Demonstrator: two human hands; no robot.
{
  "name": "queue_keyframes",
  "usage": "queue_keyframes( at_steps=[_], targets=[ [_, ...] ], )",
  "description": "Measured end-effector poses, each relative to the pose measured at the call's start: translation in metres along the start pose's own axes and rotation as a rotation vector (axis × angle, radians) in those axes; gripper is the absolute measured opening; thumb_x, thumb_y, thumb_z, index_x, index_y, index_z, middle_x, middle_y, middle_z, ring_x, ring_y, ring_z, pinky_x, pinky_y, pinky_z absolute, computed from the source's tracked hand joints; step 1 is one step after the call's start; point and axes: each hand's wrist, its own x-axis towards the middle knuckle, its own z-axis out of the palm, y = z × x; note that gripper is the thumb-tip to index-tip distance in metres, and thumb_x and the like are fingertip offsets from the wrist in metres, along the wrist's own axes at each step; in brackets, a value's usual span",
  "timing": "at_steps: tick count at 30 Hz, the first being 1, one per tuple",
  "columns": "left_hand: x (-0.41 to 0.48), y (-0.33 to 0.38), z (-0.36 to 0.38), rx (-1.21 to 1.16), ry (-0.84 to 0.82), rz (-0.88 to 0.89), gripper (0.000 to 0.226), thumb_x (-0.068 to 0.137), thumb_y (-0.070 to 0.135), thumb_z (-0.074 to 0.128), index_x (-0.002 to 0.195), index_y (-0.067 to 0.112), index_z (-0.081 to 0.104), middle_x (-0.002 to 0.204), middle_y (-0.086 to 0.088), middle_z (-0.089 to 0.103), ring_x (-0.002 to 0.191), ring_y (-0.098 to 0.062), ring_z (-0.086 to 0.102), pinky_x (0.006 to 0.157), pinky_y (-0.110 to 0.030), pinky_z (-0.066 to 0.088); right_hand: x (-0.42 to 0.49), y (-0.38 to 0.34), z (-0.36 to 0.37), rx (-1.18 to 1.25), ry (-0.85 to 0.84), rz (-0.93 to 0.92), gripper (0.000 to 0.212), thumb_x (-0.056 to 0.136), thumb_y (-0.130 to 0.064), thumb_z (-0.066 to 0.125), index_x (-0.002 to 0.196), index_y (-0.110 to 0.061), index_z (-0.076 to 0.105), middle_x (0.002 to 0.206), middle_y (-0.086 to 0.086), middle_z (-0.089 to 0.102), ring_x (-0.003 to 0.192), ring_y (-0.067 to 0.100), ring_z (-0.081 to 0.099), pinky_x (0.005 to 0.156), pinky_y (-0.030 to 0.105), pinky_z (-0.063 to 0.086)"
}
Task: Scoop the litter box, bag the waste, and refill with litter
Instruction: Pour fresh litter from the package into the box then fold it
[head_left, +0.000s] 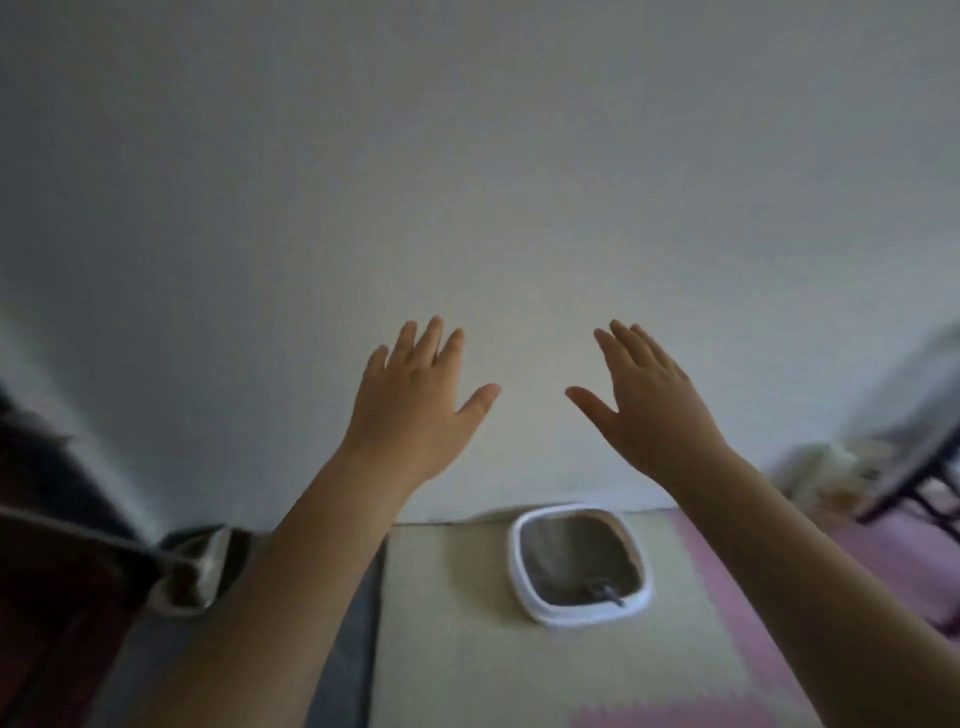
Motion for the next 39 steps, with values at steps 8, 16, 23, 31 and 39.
queue_keyframes(
  at_steps=[8,16,23,31,39],
  targets=[
    [0.102,0.219,0.052,-0.021,-0.072,0.42,0.075,0.091,0.064,0.015,0.152,0.021,0.012,0.16,-0.003,0.008,0.147,-0.024,0.006,0.118,-0.043,0.013,-0.067,0.232,-0.059,-0.09,0.061,0.457,0.073,0.093,-0.053,0.042,0.15,-0.009,0.024,0.158,0.01,0.022,0.147,0.025,0.014,0.119,0.038,0.013],
    [0.192,0.352,0.138,-0.118,-0.198,0.618,0.072,0.094,0.061,0.019,0.152,0.021,0.006,0.161,-0.003,0.002,0.147,-0.022,0.0,0.117,-0.042,0.006,-0.086,0.359,-0.034,-0.127,0.038,0.664,0.078,0.092,-0.053,0.046,0.152,-0.011,0.018,0.159,0.007,0.018,0.147,0.021,0.014,0.117,0.032,0.011],
    [0.279,0.458,0.211,-0.212,-0.289,0.737,0.073,0.095,0.06,0.023,0.152,0.019,0.007,0.161,-0.004,0.003,0.147,-0.023,0.001,0.118,-0.043,0.008,-0.061,0.472,-0.037,-0.196,0.038,0.809,0.076,0.093,-0.053,0.046,0.151,-0.012,0.02,0.158,0.006,0.02,0.146,0.021,0.016,0.113,0.027,0.006],
    [0.341,0.585,0.267,-0.254,-0.336,0.833,0.071,0.095,0.056,0.031,0.151,0.016,0.015,0.159,-0.007,0.014,0.146,-0.026,0.011,0.117,-0.044,0.016,-0.068,0.586,-0.031,-0.171,0.01,0.935,0.075,0.092,-0.052,0.046,0.151,-0.012,0.022,0.158,0.006,0.022,0.147,0.02,0.015,0.118,0.031,0.009],
    [0.399,0.717,0.308,-0.214,-0.308,0.812,0.07,0.096,0.054,0.032,0.152,0.017,0.011,0.16,-0.005,0.009,0.147,-0.024,0.006,0.118,-0.042,0.013,-0.046,0.746,-0.035,-0.108,0.049,0.93,0.077,0.093,-0.051,0.048,0.152,-0.013,0.016,0.16,0.004,0.015,0.148,0.019,0.009,0.114,0.026,0.001]
  ],
)
